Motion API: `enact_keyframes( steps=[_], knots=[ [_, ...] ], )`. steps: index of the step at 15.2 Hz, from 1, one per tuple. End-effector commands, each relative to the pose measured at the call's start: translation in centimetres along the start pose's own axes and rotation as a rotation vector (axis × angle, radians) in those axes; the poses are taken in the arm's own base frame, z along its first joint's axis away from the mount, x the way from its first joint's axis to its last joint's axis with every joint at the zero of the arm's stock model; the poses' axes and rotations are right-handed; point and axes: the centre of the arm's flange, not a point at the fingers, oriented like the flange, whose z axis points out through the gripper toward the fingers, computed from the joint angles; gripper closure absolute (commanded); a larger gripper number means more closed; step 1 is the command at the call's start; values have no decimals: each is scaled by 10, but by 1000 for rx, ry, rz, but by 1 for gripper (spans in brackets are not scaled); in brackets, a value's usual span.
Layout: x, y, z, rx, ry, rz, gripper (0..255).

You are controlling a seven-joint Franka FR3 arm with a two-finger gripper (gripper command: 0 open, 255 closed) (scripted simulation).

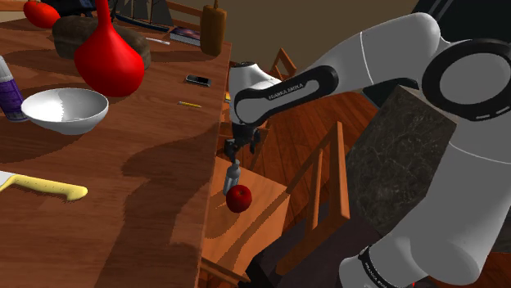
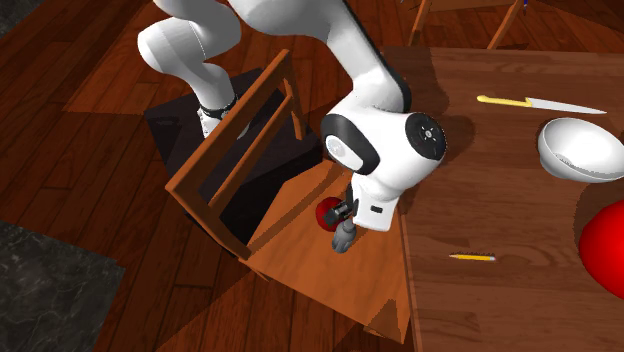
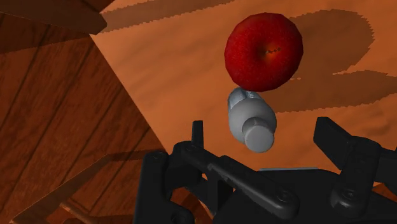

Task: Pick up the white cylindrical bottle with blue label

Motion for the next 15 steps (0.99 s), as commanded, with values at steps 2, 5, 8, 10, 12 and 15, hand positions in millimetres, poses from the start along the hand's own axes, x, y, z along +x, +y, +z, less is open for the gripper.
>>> enact_keyframes(
  steps=[2, 5, 8, 10, 12, 15],
  knots=[
    [28, -13, 28, -13, -17, -17, 0],
    [30, -15, 38, -13, -17, -17, 0],
    [33, -17, 54, -13, -17, -17, 0],
    [36, -19, 67, -13, -17, -17, 0],
    [36, -19, 67, -13, -17, -17, 0],
    [37, -18, 66, -13, -18, -17, 255]
  ],
)
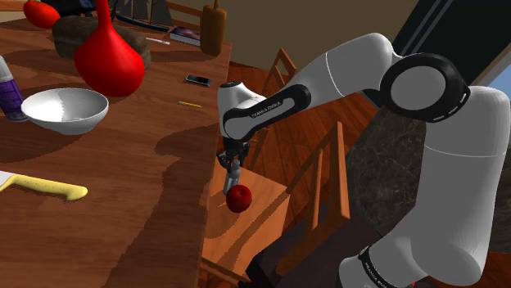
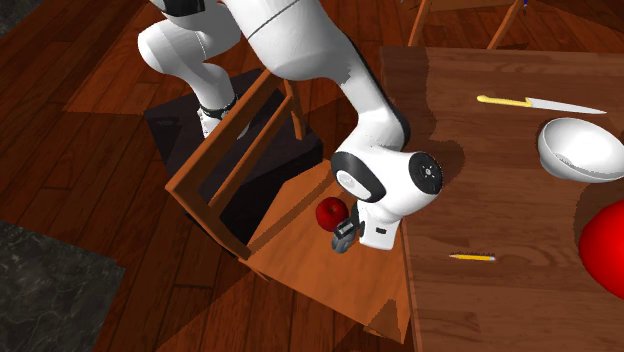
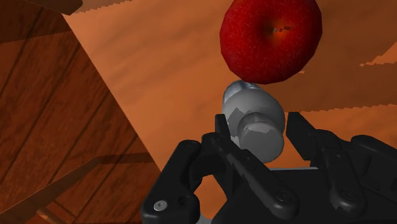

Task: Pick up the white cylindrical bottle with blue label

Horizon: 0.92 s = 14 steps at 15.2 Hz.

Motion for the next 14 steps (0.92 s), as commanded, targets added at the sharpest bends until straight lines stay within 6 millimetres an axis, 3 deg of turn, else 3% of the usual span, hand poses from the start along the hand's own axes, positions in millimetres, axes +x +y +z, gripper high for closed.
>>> enact_keyframes(
  steps=[1, 7, 14],
  knots=[
    [2, -1, 4, 3, -1, 3, 255],
    [1, -1, 4, 3, -1, 3, 255],
    [-7, 4, -32, 3, 0, 3, 255]
  ],
)
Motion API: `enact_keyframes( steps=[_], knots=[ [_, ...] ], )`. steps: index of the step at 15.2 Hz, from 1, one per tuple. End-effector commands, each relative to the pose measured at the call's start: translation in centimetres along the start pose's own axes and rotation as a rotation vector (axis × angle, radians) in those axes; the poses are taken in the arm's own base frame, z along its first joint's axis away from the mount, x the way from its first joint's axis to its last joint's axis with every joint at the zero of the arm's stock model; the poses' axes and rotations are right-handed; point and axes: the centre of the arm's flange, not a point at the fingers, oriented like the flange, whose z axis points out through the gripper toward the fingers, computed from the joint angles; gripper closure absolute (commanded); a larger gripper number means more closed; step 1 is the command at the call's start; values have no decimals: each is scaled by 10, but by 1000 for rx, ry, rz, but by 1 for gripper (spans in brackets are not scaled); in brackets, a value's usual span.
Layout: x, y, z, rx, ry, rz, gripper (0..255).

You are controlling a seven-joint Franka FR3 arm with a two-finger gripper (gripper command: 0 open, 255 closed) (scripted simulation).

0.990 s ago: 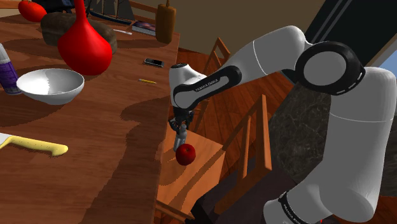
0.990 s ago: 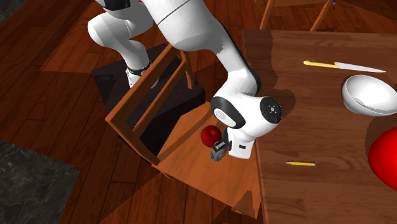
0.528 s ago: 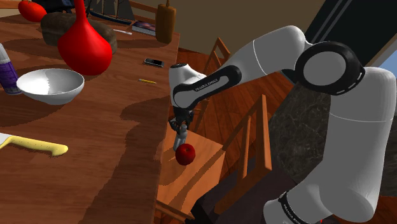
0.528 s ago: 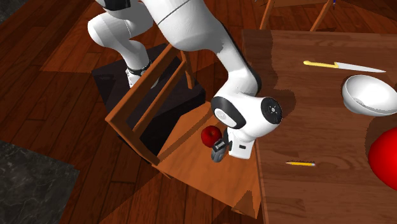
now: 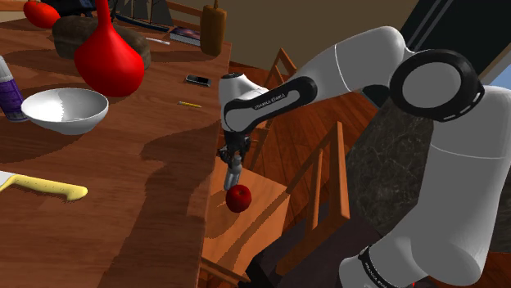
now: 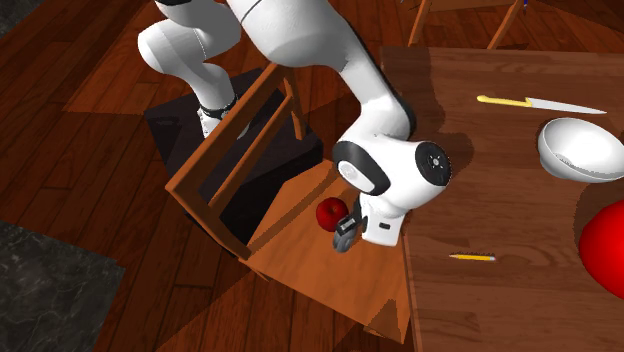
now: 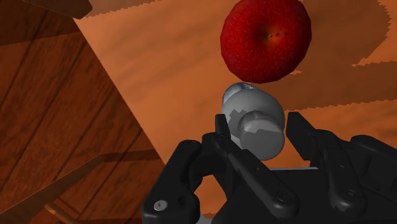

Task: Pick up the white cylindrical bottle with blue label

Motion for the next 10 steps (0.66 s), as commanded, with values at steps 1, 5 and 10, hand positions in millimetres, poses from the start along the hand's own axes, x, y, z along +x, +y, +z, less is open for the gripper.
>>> enact_keyframes(
  steps=[1, 5, 10],
  knots=[
    [-3, 1, -10, 0, 0, 0, 255],
    [-7, 4, -31, 0, 0, 0, 255],
    [-10, 7, -47, 0, 0, 0, 255]
  ],
)
